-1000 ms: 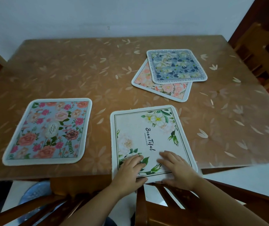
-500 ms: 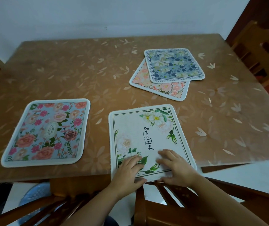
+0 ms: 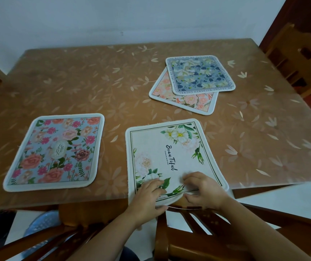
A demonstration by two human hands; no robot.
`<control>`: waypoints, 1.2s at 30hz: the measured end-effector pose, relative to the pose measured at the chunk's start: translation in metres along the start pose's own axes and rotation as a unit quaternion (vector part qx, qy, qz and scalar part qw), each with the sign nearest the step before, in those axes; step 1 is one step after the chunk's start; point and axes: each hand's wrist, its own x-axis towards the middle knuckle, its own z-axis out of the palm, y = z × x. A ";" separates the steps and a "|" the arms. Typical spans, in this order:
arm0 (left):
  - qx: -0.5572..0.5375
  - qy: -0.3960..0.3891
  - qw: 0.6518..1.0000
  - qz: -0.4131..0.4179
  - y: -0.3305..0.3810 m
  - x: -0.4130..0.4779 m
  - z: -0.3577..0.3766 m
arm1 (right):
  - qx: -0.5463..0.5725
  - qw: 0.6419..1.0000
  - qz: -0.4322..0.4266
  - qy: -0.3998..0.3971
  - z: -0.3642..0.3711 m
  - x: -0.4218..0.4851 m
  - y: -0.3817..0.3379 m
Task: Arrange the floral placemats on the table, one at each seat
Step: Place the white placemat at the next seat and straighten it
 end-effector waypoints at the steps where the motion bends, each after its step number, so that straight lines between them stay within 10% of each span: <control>1: -0.004 0.003 1.000 0.010 0.002 0.000 -0.001 | 0.000 1.000 0.001 0.002 -0.001 0.000 -0.001; 36: -0.166 0.083 0.980 -0.070 0.010 0.004 -0.064 | 0.013 0.995 0.058 0.083 -0.020 0.010 -0.047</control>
